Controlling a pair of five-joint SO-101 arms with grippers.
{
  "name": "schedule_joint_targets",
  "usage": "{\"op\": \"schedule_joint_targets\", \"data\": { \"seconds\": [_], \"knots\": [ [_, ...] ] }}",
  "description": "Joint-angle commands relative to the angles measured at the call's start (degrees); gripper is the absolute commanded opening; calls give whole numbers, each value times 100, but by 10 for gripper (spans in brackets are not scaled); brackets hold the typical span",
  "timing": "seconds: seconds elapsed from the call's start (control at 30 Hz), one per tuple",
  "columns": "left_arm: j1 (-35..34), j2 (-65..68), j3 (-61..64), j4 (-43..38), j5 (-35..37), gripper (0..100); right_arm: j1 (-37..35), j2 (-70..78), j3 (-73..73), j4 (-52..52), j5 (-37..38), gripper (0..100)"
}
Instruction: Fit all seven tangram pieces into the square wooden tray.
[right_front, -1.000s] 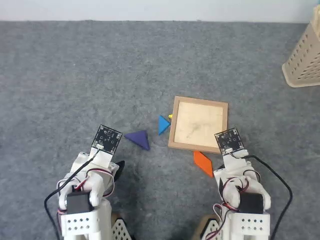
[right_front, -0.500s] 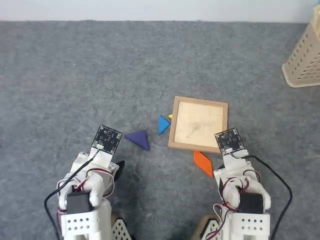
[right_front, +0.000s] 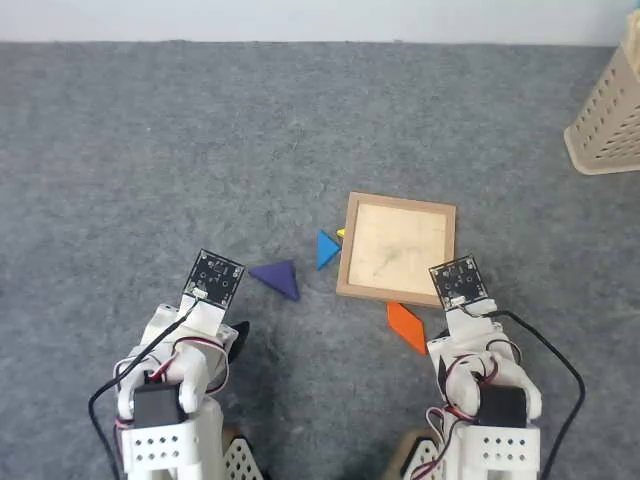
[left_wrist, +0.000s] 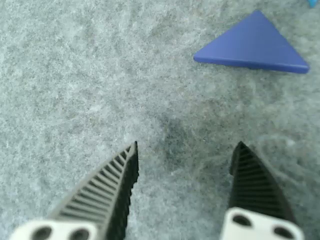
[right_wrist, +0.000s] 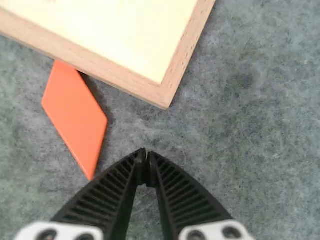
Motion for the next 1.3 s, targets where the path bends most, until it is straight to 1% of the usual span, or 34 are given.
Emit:
{"op": "schedule_joint_targets", "data": {
  "seconds": [0.0,1.0,1.07,1.2,1.27],
  "knots": [
    [18,-88,-48,-9,-18,280,48,-119,97,57,114,6],
    [18,-88,-48,-9,-18,280,66,-119,97,-22,123,6],
    [62,-88,-57,-9,-9,280,31,-119,97,-233,123,6],
    [273,-88,-57,-9,0,280,75,-119,79,-1174,193,6],
    [308,-88,-57,-9,0,280,92,-110,-18,-1279,580,6]
  ]
}}
